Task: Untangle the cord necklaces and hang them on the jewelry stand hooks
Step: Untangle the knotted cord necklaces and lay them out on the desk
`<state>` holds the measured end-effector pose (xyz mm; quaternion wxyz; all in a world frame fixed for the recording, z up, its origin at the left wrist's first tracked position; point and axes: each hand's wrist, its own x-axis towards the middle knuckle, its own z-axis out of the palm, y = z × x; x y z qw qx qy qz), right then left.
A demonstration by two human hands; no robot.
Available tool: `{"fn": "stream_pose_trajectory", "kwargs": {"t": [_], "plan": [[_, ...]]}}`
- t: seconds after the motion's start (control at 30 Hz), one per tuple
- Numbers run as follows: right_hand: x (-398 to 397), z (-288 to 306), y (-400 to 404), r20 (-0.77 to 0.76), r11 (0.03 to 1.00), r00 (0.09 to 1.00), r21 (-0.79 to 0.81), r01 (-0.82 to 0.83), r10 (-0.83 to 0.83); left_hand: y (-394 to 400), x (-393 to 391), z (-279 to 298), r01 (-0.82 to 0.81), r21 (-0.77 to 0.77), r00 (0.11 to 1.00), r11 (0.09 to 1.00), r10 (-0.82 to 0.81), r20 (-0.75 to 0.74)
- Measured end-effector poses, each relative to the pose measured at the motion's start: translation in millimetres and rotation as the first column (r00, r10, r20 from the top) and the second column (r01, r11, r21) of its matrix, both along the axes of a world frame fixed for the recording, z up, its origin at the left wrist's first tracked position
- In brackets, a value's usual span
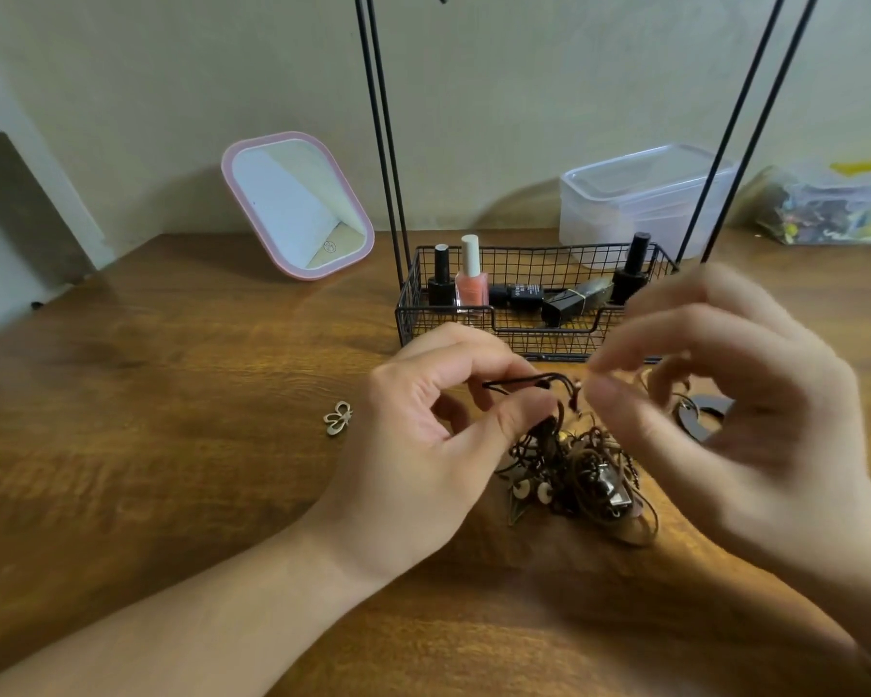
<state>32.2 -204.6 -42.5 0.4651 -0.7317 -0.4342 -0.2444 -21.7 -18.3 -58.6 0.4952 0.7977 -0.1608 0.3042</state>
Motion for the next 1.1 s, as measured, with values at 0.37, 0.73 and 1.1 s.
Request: {"fn": "stream_pose_trajectory", "kwargs": {"t": [0.37,0.73,1.1], "plan": [[-2,1,4,-0.049,0.982,0.998,-0.19,0.02,-0.03,6,5,-5,-0.105,0.244,0.992,0.964,0.084,0.094],[-3,0,6,-0.111,0.944,0.987,-0.322,0.071,-0.113,7,4,-4,-0.165,0.368,0.984,0.915,0.124,0.131],[-1,1,7,-0.542,0.986,0.837,-0.083,-0.142,0.075,13,3,3,-0.22,0.432,0.951,0.875,0.093,0.295]]}}
